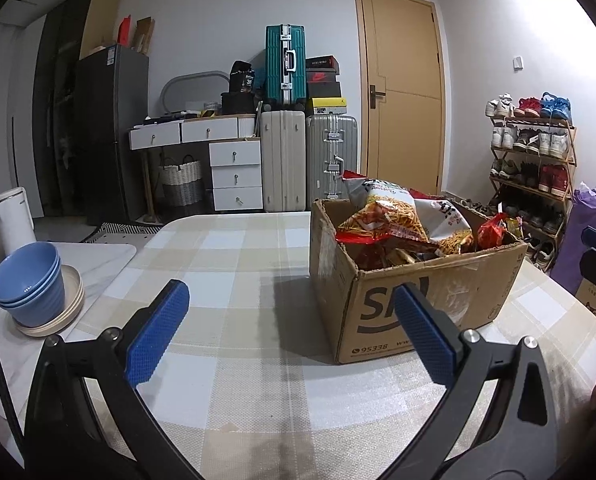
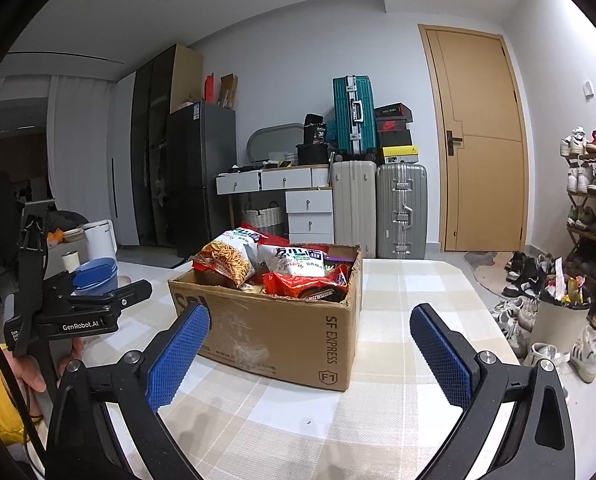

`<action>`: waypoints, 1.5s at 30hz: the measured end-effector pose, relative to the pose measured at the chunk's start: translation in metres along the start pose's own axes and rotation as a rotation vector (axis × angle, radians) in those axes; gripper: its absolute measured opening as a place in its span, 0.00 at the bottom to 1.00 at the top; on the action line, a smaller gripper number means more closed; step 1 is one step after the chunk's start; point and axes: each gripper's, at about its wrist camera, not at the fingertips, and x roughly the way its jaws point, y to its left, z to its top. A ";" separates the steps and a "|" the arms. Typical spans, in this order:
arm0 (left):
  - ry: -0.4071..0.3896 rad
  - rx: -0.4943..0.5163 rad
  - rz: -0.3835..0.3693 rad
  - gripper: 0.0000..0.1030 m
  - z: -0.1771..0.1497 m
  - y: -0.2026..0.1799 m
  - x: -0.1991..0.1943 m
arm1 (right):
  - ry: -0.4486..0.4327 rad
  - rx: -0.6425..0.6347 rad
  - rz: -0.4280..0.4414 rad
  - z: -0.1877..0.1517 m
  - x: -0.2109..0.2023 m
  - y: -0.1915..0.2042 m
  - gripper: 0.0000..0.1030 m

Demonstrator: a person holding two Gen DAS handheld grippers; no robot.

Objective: Organize snacks

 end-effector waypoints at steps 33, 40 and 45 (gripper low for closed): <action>0.000 -0.003 -0.004 1.00 0.001 0.000 -0.021 | -0.010 0.025 0.006 -0.003 0.000 -0.005 1.00; 0.003 -0.003 -0.003 1.00 0.001 0.001 -0.021 | -0.009 0.025 0.009 -0.003 0.001 -0.005 1.00; 0.002 -0.002 -0.004 1.00 0.002 0.001 -0.021 | -0.011 0.024 0.009 -0.004 0.001 -0.006 1.00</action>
